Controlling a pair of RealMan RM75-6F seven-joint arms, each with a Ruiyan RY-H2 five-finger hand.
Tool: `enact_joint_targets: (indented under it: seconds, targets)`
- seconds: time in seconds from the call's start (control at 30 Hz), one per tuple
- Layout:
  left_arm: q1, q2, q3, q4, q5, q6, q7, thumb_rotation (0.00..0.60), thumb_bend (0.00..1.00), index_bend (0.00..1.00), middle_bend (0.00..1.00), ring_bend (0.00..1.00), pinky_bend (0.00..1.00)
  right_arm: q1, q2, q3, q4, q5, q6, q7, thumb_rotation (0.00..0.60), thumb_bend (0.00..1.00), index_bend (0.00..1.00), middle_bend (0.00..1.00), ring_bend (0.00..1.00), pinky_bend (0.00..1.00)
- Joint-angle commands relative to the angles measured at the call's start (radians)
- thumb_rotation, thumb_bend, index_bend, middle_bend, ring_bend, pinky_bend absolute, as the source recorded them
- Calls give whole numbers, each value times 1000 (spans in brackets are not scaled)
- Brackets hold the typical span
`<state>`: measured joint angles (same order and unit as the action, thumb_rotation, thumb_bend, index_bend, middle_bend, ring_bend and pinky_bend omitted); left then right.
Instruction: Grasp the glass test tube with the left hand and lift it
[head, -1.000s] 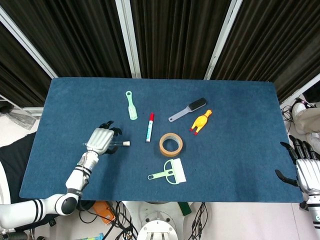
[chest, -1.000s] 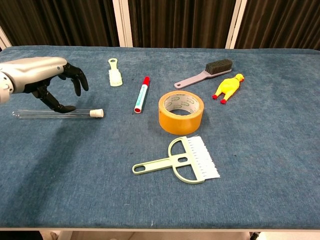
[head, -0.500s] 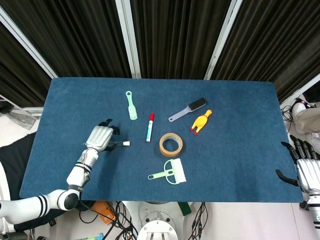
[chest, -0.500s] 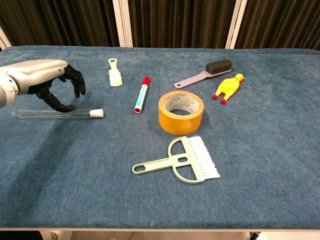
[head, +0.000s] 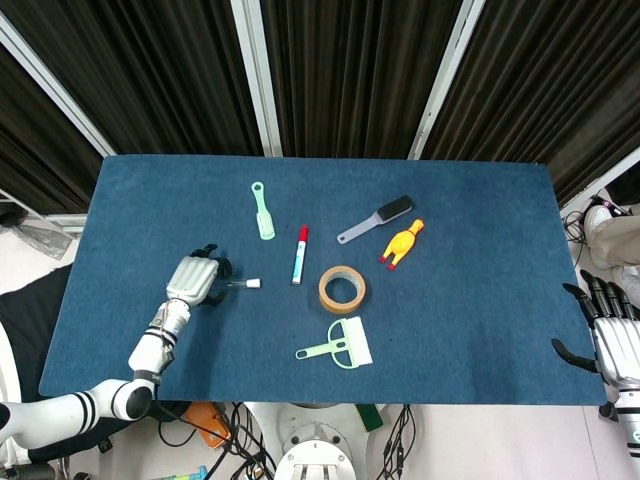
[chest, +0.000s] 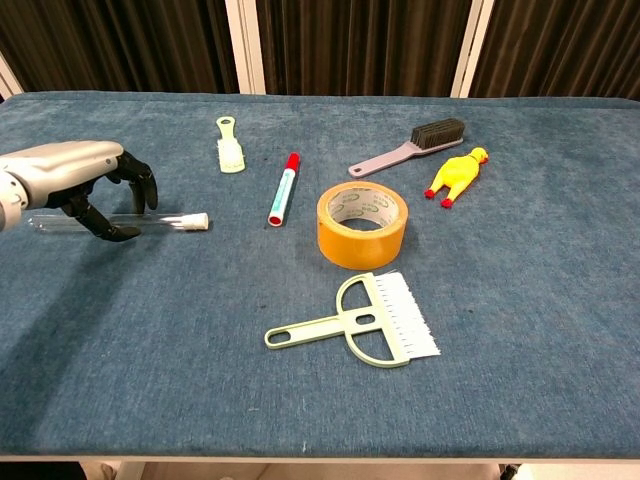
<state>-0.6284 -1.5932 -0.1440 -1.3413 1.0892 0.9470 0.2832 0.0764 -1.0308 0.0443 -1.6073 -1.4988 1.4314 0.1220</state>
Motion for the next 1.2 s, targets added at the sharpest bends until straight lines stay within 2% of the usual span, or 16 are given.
enact_joint_targets:
  seconds: [0.03,0.83,1.2]
  targets:
    - [0,-4,1,8,-1,-2,-4,600,278,434,457,118,216,0,0,0,0,0,0,-1,600,356,202,49,8,0]
    - [-1,-27,10,67,22,-25,-59,600,433,488,521,167,216,1,0,2,1,3,-2,2,600,356,203,49,9,0]
    - [9,-3,5,47,79,-14,-163,600,456,513,547,189,216,1,0,2,1,4,-2,3,600,356,203,48,8,0]
